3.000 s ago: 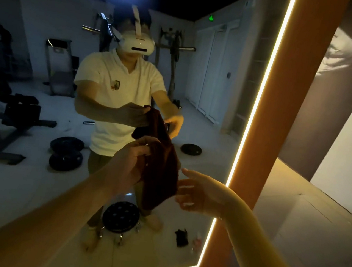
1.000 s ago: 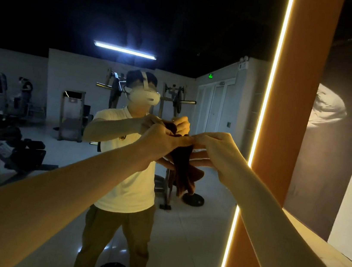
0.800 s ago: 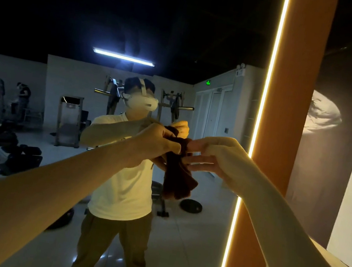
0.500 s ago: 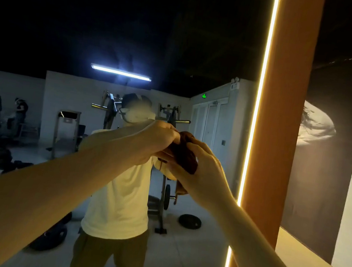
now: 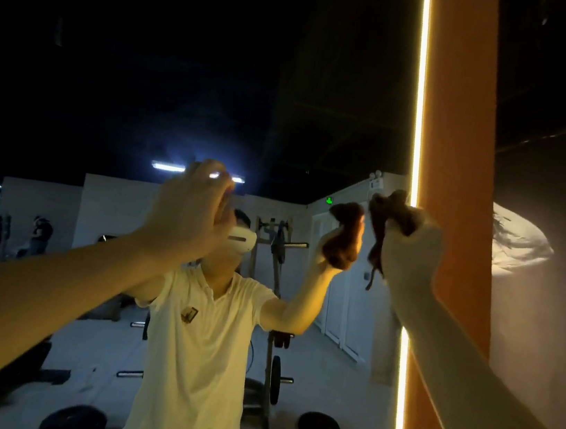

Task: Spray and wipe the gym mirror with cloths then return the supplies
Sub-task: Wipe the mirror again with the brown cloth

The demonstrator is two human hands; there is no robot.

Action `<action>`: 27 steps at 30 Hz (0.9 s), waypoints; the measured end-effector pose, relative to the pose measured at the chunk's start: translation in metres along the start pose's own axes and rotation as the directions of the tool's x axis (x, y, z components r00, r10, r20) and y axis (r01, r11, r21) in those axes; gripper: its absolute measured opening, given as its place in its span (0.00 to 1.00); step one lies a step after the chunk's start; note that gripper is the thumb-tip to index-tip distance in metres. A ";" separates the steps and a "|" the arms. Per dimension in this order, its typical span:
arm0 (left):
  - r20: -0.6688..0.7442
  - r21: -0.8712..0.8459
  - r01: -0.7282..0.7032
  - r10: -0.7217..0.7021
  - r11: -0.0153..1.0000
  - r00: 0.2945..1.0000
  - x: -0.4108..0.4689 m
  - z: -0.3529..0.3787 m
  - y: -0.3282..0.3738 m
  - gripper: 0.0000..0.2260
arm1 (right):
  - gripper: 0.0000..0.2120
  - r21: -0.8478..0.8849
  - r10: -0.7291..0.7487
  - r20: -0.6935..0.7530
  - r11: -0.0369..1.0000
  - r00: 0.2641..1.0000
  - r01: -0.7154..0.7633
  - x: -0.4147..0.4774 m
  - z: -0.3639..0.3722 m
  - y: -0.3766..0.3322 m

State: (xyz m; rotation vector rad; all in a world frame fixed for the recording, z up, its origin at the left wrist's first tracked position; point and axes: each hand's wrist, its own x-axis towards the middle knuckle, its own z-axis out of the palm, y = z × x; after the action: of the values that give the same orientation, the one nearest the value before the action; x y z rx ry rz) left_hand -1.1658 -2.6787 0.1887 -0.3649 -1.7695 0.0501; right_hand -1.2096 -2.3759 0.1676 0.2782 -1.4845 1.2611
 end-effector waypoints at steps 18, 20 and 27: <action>-0.016 0.371 -0.059 0.070 0.927 0.997 -0.011 0.046 -0.069 0.36 | 0.28 -0.162 -0.677 0.367 0.629 0.638 0.761 -0.035 0.198 -0.072; -0.022 0.376 -0.044 0.056 0.926 0.998 -0.011 0.047 -0.069 0.36 | 0.28 -0.305 -0.713 0.424 0.468 0.559 0.829 -0.006 0.180 -0.049; -0.036 0.389 -0.037 0.055 0.921 0.998 -0.010 0.052 -0.069 0.36 | 0.25 -0.483 -0.487 -0.055 0.777 0.872 0.403 0.098 0.109 0.021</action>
State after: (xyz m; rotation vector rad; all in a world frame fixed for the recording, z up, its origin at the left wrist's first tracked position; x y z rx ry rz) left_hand -1.2293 -2.7384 0.1833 -0.1165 -1.6584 0.4181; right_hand -1.3223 -2.4115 0.2566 0.1807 -1.4045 0.5121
